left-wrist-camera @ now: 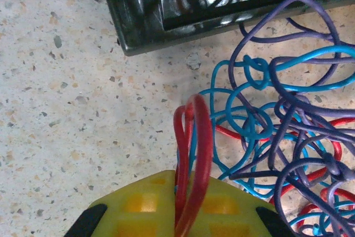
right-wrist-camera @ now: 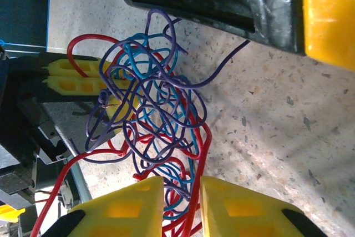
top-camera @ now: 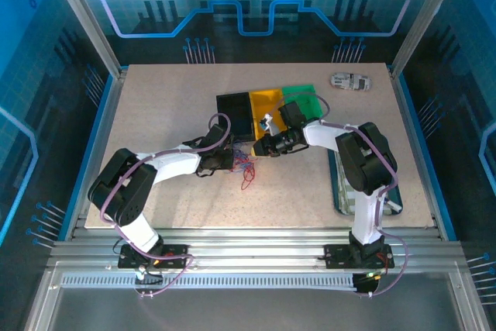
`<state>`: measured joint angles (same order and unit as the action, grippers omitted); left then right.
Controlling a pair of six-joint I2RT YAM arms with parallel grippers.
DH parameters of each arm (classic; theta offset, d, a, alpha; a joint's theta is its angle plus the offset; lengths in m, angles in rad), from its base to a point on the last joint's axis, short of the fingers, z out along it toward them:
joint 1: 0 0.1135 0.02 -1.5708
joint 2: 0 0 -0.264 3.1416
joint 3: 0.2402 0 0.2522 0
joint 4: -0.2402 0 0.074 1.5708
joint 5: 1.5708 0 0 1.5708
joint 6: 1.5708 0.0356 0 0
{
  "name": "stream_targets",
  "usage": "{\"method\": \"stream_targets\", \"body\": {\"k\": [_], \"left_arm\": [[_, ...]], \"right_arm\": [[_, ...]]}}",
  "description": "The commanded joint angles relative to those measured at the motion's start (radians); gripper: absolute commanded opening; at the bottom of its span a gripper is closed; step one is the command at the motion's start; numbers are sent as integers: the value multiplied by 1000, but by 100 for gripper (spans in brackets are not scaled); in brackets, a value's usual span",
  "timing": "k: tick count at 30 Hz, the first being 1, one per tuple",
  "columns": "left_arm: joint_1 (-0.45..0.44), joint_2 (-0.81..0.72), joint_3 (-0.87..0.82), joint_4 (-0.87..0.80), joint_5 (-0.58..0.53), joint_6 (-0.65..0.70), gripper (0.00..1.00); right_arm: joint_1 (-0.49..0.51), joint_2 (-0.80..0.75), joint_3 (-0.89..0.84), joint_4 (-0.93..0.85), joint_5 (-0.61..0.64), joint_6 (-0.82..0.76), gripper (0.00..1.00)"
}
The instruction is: Untangle the cables
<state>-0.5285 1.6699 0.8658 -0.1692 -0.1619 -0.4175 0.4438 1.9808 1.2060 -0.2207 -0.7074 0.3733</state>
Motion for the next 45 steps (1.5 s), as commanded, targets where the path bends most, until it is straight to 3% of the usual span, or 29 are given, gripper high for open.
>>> {"method": "stream_targets", "body": {"k": [1, 5, 10, 13, 19, 22, 27, 29, 31, 35, 37, 42, 45], "left_arm": [[-11, 11, 3, 15, -11, -2, 0], [-10, 9, 2, 13, -18, -11, 0], [-10, 5, -4, 10, -30, -15, 0], [-10, 5, -4, -4, -46, -26, 0], [14, 9, -3, -47, -72, -61, 0], [27, 11, -5, -62, -70, -67, 0], [57, 20, -13, -92, -71, -98, 0], [59, 18, -19, -79, -58, -91, 0], [59, 15, -25, -55, -27, -76, 0], [56, 8, -26, -39, 1, -60, 0], [56, 8, -21, -44, -1, -61, 0], [57, 15, -15, -50, 1, -63, 0], [56, 19, -11, -55, 2, -57, 0]], "right_arm": [[-4, 1, 16, -20, -37, -10, 20], [-4, -3, 16, -16, -42, -11, 1], [-12, -35, -11, 9, 16, 1, 0], [-36, -97, -68, 73, 152, 48, 0], [-96, -276, -214, 154, 556, 141, 0], [-124, -330, -252, 136, 679, 170, 0], [-179, -396, -320, 131, 772, 229, 0], [-193, -399, -321, 159, 713, 213, 0], [-186, -384, -321, 209, 576, 165, 0], [-90, -336, -239, 158, 328, 10, 29], [-23, -322, -211, 99, 282, -65, 35], [86, -273, -176, 0, 189, -175, 35], [133, -240, -153, -86, 229, -221, 40]]}}
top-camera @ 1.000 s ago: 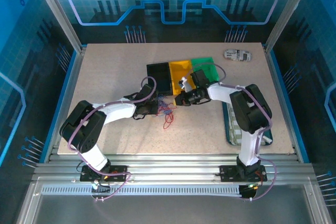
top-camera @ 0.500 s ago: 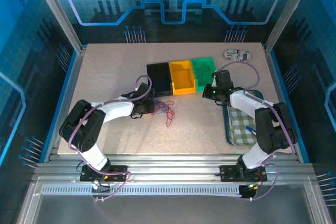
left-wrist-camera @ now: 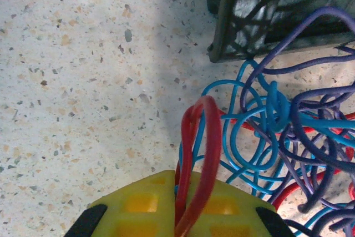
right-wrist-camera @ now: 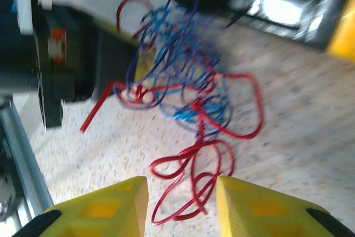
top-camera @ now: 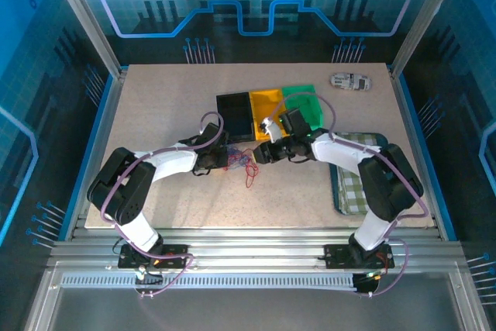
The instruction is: Untangle the cables
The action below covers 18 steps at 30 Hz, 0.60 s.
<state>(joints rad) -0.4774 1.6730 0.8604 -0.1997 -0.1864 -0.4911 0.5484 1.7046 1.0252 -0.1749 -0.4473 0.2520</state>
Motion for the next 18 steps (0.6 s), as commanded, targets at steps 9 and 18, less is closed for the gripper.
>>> {"method": "stream_targets", "body": {"k": [9, 18], "left_arm": [[5, 20, -4, -15, 34, 16, 0], [4, 17, -9, -9, 34, 18, 0]], "right_arm": [[92, 109, 40, -218, 72, -145, 51], [130, 147, 89, -252, 86, -145, 51]]}}
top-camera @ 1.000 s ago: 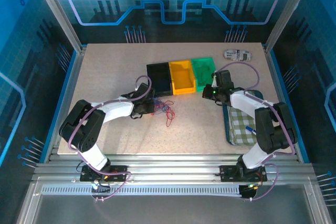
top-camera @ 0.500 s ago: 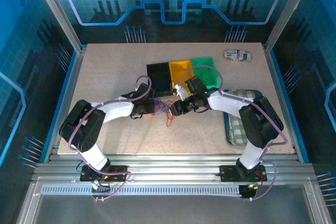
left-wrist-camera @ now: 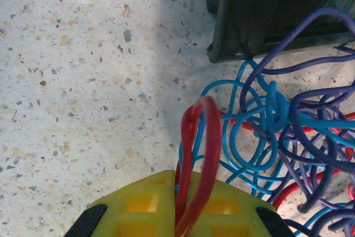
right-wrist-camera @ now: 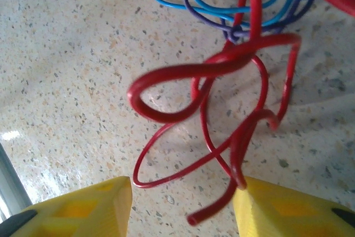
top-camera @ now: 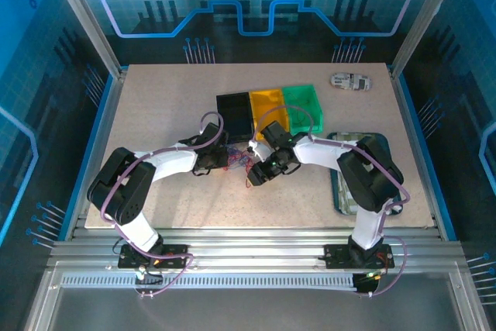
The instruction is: Untangle the cables
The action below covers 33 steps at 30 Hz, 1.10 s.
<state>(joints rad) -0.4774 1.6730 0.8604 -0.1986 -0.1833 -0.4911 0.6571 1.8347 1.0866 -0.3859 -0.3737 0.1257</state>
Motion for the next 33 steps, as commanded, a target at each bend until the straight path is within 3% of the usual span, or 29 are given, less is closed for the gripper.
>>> {"method": "stream_targets", "body": {"k": [1, 6, 16, 26, 33], "left_arm": [[3, 17, -9, -9, 31, 18, 0], [0, 21, -13, 2, 28, 20, 0], [-4, 24, -24, 22, 19, 22, 0], [-3, 22, -27, 27, 11, 24, 0], [8, 37, -15, -11, -27, -6, 0]], "right_arm": [[24, 20, 32, -44, 18, -20, 51], [37, 43, 61, -67, 56, -11, 52], [113, 110, 163, -176, 272, -18, 47], [62, 73, 86, -89, 273, 65, 3], [-125, -81, -7, -11, 283, 161, 0]]}}
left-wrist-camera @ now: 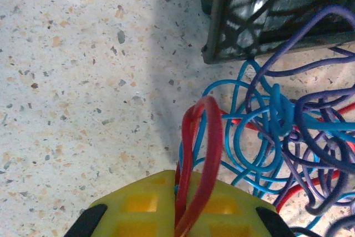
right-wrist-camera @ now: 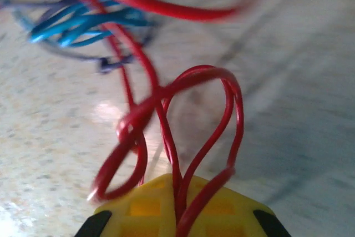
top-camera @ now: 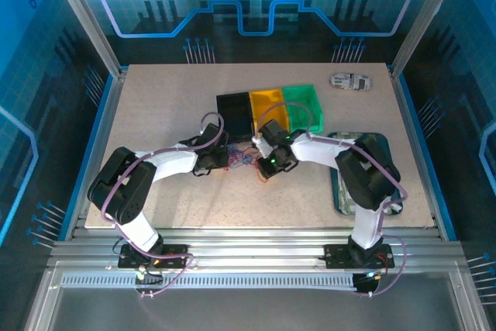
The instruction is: Untangle the cables
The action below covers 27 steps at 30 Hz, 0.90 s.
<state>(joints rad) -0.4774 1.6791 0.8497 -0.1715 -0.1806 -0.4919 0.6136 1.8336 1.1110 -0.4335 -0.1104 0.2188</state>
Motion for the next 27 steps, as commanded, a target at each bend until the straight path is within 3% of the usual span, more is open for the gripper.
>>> {"method": "stream_targets", "body": {"k": [1, 10, 16, 20, 27], "left_arm": [[11, 34, -4, -41, -37, -11, 0], [30, 66, 0, -88, -92, -71, 0], [26, 53, -8, -59, -58, -38, 0], [3, 33, -17, -12, 0, 16, 0], [-13, 9, -8, 17, 70, 59, 0]], "right_arm": [[-109, -99, -42, 40, 33, 86, 0], [-327, -235, -107, 24, 131, 171, 0], [-411, -292, -127, 95, -11, 123, 0], [-431, -251, -14, 77, -93, 90, 0], [-451, -38, 292, -18, -4, 80, 4]]}}
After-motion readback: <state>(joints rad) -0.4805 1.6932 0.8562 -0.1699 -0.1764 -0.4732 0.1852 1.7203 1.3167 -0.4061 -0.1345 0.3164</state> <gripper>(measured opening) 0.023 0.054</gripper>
